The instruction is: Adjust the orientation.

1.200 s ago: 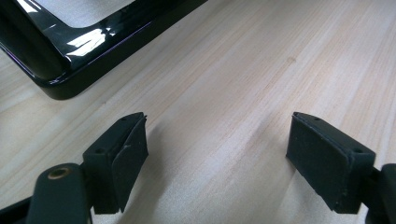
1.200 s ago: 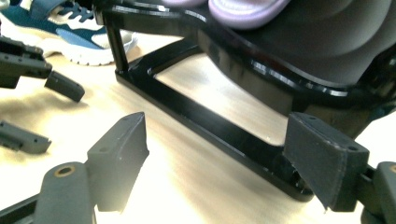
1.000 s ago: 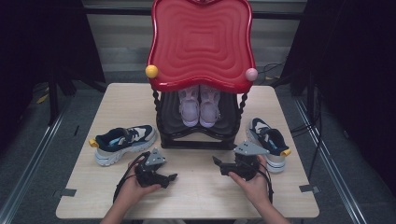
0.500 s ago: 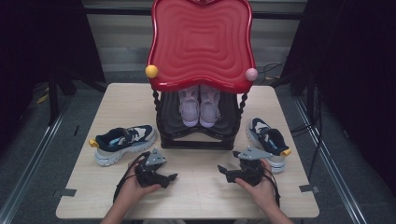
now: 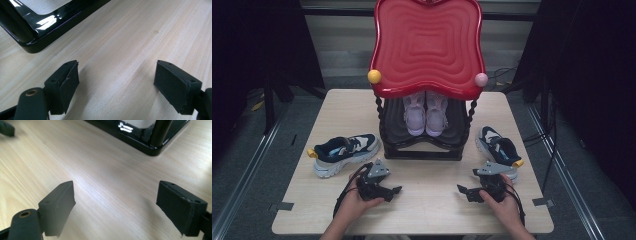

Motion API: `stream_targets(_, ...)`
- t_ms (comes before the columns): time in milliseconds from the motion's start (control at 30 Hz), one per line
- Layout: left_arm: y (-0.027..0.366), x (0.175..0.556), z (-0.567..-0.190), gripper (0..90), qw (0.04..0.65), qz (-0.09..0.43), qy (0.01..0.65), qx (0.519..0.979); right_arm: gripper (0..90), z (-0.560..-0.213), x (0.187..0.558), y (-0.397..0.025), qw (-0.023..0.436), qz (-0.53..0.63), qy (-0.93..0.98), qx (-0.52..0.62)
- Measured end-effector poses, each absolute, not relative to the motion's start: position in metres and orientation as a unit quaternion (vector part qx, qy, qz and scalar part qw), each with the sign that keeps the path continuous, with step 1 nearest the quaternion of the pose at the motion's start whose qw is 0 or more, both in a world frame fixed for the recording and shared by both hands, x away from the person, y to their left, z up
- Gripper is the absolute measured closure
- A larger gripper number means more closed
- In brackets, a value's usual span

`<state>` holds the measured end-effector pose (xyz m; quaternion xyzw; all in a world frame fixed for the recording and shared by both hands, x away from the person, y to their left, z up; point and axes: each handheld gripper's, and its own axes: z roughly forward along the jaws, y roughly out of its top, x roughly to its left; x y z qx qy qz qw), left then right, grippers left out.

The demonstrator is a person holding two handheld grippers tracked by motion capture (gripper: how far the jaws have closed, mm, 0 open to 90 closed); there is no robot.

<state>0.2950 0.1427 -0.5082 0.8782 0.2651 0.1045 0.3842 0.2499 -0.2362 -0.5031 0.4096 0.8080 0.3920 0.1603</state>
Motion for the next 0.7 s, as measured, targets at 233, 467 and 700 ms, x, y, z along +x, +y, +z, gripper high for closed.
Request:
stream_targets(233, 0.1426, 0.2951, -0.5085, 18.6, 0.386, 0.104, 0.262, 0.879, 14.4, -0.5100, 0.2466, -0.2372, 0.160, 0.368, 0.828, 0.392)
stream_targets(467, 0.1422, 0.2937, -0.5087, 16.4, 0.385, 0.102, 0.269, 0.877, 13.7, -0.5104, 0.2466, -0.2358, 0.155, 0.361, 0.836, 0.384)
stream_targets(700, 0.1439, 0.2937, -0.5085, 15.3, 0.381, 0.106, 0.272, 0.878, 13.6, -0.5106, 0.2466, -0.2356, 0.155, 0.362, 0.835, 0.384)
